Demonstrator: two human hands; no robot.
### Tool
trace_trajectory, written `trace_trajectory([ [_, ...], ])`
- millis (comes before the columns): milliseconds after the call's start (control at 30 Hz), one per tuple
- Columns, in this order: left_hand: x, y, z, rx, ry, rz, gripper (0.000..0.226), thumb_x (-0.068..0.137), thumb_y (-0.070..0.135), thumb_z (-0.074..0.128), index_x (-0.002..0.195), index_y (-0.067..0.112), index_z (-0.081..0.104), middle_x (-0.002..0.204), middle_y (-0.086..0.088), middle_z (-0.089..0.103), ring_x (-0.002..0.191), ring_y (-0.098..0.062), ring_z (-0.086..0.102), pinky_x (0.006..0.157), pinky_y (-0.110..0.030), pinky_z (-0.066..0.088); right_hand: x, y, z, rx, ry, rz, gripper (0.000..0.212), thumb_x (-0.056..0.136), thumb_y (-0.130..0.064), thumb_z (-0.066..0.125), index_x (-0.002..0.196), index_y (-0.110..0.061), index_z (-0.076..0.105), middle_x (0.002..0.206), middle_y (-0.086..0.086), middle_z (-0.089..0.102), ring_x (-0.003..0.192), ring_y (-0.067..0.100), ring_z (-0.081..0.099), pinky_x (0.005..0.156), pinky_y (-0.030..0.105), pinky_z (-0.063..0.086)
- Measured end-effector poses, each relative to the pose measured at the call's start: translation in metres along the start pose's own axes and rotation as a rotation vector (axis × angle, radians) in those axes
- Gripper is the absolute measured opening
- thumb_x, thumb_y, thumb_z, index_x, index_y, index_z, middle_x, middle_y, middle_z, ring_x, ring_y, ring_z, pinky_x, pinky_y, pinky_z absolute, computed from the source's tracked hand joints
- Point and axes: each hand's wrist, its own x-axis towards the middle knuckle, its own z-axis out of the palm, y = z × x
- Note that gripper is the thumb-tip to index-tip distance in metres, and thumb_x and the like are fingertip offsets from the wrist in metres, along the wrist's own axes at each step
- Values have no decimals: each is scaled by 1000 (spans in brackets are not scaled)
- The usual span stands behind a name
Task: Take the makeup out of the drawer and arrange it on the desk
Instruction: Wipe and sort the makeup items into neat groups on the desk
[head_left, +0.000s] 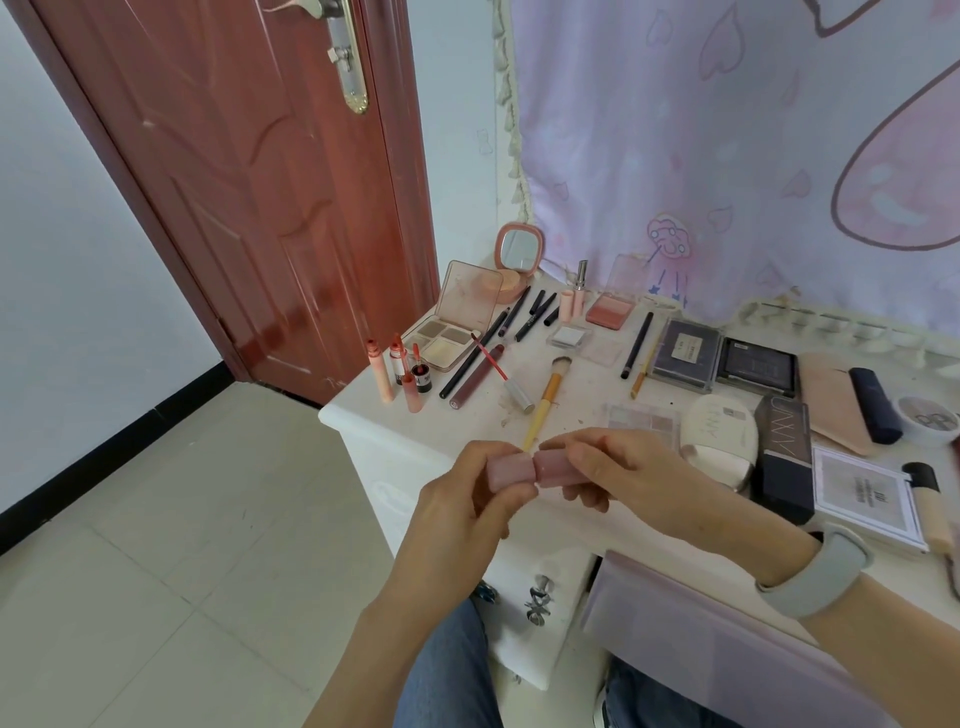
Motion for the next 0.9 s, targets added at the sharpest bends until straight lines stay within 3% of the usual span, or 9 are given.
trace_trajectory([
  [100, 4, -1, -1, -47, 29, -82, 7, 90, 34, 52, 89, 30, 57, 56, 10, 57, 52, -1, 54, 56, -13, 44, 2, 1, -1, -197, -13, -55, 27, 95, -22, 45, 119, -34, 49, 94, -20, 57, 83, -12, 53, 77, 8, 42],
  [200, 9, -2, -6, -14, 36, -150, 15, 86, 40, 55, 80, 27, 60, 64, 10, 58, 58, 1, 54, 59, -11, 43, 6, 2, 2, -338, -19, -89, 37, 96, -22, 45, 133, -24, 45, 104, -20, 49, 104, 2, 50, 93, 17, 37],
  [267, 12, -1, -9, 6, 8, -128, 6, 82, 35, 64, 86, 36, 59, 81, 12, 60, 70, 2, 56, 64, -9, 44, 8, 2, 5, -386, -30, -92, 38, 96, -22, 44, 134, -23, 44, 104, -19, 46, 103, 5, 48, 91, 17, 34],
  [333, 14, -3, -13, -13, -18, -93, 33, 77, 25, 73, 98, 42, 55, 91, 14, 59, 78, 3, 56, 68, -9, 45, 11, 1, 6, -405, -29, -92, 36, 96, -23, 43, 132, -24, 46, 105, -17, 48, 101, 4, 48, 89, 16, 34],
  [400, 15, -4, -16, 34, -15, -70, 35, 76, 20, 74, 97, 41, 55, 87, 13, 60, 75, 2, 56, 69, -8, 44, 13, 0, 6, -408, -23, -115, 32, 96, -24, 44, 127, -26, 51, 101, -21, 49, 96, -1, 48, 84, 10, 34],
  [500, 14, -5, -20, 55, -24, -95, 5, 85, 29, 63, 85, 33, 61, 71, 12, 64, 66, -1, 58, 67, -17, 49, 14, -3, 2, -482, -27, -176, 25, 95, -26, 46, 119, -28, 54, 95, -28, 45, 94, -3, 45, 82, 9, 34],
  [633, 13, -7, -23, -94, -68, -221, 10, 87, 30, 58, 83, 23, 65, 63, 11, 65, 59, -5, 58, 66, -24, 51, 16, -3, -4, -763, -6, -354, 25, 96, -29, 44, 119, -29, 52, 108, -19, 50, 104, 4, 37, 91, 23, 31],
  [767, 12, -11, -33, -158, -149, -292, 18, 83, 35, 60, 85, 19, 67, 64, 9, 66, 58, -5, 57, 61, -18, 48, 17, -2, 0, -924, 59, -490, 21, 90, -18, 56, 110, -24, 59, 106, -10, 59, 99, 12, 47, 84, 27, 37],
  [900, 9, -30, -62, -249, 98, -298, 15, 89, 24, 55, 88, 15, 67, 69, 5, 68, 59, -7, 54, 59, -17, 47, 24, -3, -26, -650, 282, -339, 25, 90, -12, 54, 92, -38, 56, 88, -30, 57, 87, -8, 42, 88, 16, 37],
])
